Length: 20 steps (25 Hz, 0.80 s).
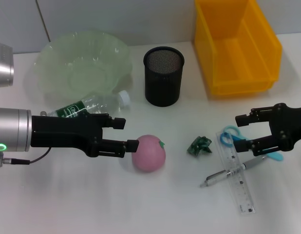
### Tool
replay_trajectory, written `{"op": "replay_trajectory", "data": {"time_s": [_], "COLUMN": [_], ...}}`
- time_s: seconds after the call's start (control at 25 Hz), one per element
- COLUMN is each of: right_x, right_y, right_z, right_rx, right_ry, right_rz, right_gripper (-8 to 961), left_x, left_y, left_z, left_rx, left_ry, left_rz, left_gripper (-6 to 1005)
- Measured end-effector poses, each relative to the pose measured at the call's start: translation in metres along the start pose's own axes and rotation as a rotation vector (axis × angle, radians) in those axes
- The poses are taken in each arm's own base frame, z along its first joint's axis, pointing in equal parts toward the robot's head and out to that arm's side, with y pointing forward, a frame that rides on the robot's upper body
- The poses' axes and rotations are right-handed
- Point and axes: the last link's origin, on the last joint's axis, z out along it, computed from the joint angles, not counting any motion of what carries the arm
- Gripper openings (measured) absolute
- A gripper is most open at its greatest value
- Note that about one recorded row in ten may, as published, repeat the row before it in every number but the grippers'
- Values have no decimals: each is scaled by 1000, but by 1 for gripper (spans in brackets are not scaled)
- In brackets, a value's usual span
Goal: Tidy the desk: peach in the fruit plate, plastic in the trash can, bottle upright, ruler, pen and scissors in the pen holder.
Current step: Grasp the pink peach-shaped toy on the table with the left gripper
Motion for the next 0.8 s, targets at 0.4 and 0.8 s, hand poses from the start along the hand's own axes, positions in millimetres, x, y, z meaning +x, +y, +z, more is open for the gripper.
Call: {"op": "replay_trajectory", "data": {"time_s": [0.4, 0.8], "right_x": [0, 2], "right_y": [-1, -4], "right_z": [1, 1], "right_rx": [9, 26], "right_ry": [4, 10], "right_rz": [-1, 11], "right_gripper": [812, 812], "left_x": [1, 7], "left_y": [-1, -4], "left_z": [1, 12], "left_rx": [1, 26], "left_ry": [-2, -22], "left_rz": [4, 60], "left_gripper": [815, 815]}}
